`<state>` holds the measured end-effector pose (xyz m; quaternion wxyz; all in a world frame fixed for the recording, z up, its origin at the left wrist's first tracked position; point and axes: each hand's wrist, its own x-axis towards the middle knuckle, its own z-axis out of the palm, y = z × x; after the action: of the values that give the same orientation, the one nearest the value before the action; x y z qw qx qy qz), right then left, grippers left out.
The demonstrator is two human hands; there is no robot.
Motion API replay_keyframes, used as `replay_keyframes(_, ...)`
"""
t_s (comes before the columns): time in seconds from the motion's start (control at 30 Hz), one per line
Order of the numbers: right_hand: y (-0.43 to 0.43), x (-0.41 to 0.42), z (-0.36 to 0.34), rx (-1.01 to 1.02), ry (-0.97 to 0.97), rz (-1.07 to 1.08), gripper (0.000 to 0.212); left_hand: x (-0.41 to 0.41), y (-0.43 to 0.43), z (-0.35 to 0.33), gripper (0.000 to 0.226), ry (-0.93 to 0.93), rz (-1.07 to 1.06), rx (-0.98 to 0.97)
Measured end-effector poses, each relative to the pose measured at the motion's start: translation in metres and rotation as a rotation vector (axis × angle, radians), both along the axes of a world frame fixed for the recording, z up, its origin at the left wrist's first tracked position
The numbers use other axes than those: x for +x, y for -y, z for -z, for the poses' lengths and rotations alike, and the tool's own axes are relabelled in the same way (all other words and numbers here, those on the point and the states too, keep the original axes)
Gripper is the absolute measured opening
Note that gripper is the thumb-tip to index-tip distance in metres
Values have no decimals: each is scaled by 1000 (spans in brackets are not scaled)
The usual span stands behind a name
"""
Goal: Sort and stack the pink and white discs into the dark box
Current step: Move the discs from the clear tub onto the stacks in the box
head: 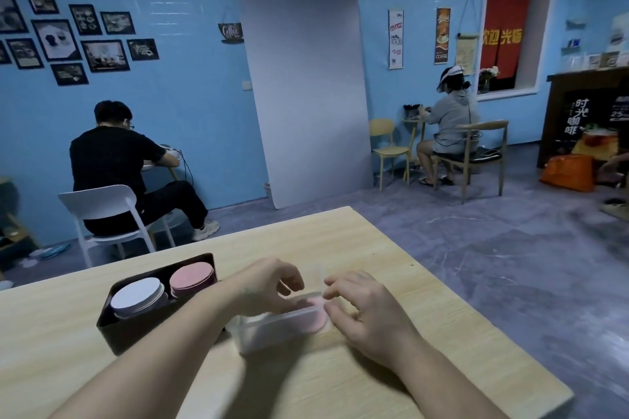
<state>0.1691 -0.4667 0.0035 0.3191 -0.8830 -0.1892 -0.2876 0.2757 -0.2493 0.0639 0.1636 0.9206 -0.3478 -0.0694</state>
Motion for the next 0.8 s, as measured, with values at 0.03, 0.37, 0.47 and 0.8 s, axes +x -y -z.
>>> replay_keyframes(0.03, 0, 0, 0, -2, 3, 1, 22, 0, 1, 2, 29, 2, 14, 11)
replay_keyframes(0.37, 0, 2, 3, 5, 21, 0, 18, -9, 12, -6, 42, -22, 124, 226)
replay_keyframes(0.47, 0, 1, 3, 3, 19, -1, 18, -8, 13, -4, 40, 17, 125, 223)
replay_keyframes(0.8, -1, -1, 2, 14, -1, 3, 20, -8, 10, 0, 27, -14, 74, -15)
